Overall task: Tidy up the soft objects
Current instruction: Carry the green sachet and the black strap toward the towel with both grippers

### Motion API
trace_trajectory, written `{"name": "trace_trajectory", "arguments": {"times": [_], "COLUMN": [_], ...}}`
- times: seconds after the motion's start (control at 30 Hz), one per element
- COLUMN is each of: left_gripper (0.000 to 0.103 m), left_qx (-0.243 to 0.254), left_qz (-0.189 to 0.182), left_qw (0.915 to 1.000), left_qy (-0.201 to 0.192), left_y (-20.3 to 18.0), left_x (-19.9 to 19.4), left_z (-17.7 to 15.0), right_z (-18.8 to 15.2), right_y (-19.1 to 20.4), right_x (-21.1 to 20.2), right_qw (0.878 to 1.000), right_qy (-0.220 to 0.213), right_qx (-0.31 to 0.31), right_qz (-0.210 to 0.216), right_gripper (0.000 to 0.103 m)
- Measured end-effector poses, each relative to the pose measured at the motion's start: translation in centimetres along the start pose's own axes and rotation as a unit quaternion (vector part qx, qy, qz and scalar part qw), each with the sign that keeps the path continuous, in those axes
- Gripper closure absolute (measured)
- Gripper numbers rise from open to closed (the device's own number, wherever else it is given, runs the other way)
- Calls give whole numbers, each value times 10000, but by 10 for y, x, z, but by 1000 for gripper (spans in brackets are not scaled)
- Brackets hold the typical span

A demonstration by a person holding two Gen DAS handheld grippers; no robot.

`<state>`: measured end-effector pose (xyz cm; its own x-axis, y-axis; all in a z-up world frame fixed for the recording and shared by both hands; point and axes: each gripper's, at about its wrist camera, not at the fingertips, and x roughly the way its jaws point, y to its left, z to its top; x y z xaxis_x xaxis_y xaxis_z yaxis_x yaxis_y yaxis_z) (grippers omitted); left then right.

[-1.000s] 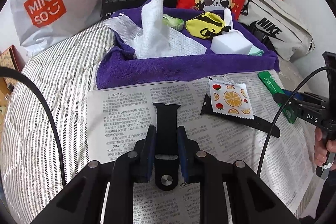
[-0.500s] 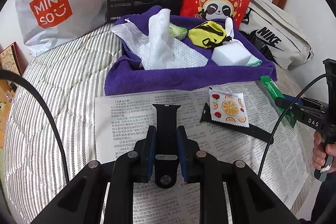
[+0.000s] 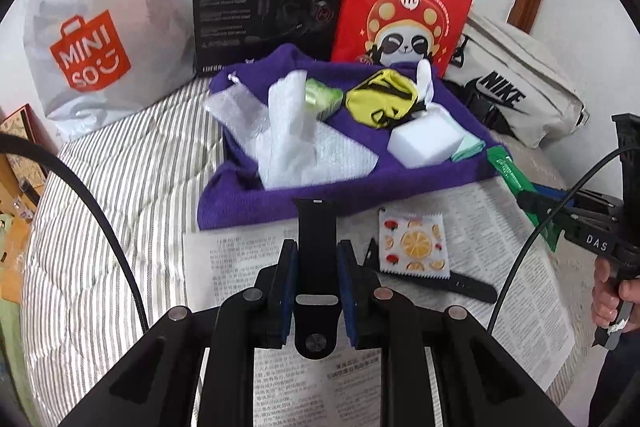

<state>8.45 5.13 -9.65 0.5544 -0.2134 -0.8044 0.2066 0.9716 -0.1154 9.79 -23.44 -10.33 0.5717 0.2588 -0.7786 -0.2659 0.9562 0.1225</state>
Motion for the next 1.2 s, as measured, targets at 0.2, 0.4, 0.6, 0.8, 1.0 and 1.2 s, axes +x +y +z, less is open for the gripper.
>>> {"name": "trace_trajectory", "arguments": {"times": [0.2,0.4,0.6,0.8,1.0,1.2], "left_gripper": [84,84,84,84,84,84], "left_qx": [16,122,171,250,235,185], "left_qz": [-75,-88,-129,-155,-218,-257], "left_qw": [9999,9998,9996,9995,9995,9995], "left_qy": [-75,-138,-158,-120,-67,-11], "left_y": [-4,-9,-12,-15,-14,-10], "left_x": [-2,-4,0,12,26,43], "left_z": [17,33,50,70,84,97], "right_z": [15,31,52,72,87,97], "right_y": [0,-2,-8,-19,-26,-30], "right_x": [-2,1,12,27,52,80], "right_qw": [10000,9999,9998,9997,9997,9993], "right_qy": [-74,-149,-188,-175,-45,159], "right_qx": [-32,21,42,146,197,187], "right_qz": [58,81,5,-89,-147,-287], "right_gripper": [77,77,77,77,77,77]}}
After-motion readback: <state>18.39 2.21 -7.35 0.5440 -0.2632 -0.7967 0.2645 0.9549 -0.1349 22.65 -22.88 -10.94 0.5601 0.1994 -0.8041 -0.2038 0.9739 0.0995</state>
